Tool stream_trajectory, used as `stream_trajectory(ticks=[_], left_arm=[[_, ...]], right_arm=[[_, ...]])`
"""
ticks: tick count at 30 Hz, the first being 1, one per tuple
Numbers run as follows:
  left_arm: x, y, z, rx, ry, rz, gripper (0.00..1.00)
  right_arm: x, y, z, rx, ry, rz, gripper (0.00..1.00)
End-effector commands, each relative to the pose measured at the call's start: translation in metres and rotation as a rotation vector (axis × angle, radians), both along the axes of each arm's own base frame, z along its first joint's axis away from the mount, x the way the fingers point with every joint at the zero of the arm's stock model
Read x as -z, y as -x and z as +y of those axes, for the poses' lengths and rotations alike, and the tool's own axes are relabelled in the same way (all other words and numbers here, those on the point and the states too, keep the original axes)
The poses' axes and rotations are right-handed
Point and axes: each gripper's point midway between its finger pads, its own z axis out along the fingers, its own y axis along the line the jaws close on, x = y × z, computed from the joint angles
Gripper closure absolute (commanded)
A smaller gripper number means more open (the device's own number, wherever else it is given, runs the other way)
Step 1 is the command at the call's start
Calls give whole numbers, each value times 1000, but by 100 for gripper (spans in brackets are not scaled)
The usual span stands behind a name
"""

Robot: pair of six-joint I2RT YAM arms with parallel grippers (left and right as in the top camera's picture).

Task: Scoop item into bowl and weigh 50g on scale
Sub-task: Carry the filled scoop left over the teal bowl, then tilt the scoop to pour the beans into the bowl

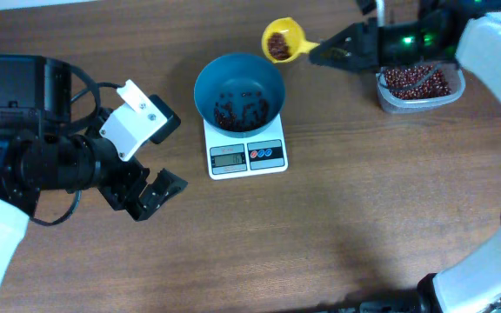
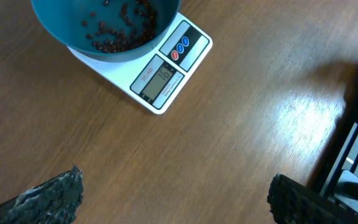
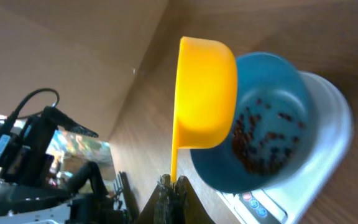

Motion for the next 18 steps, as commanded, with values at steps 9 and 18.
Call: stream_trajectory(ticks=[9,18], left_arm=[[-4,0,-4,0,21,2,1],[-4,0,-4,0,21,2,1]], right_arm=[[27,-9,61,-140,363,-369,96],[-12,-9,57,-98,394,-475,96]])
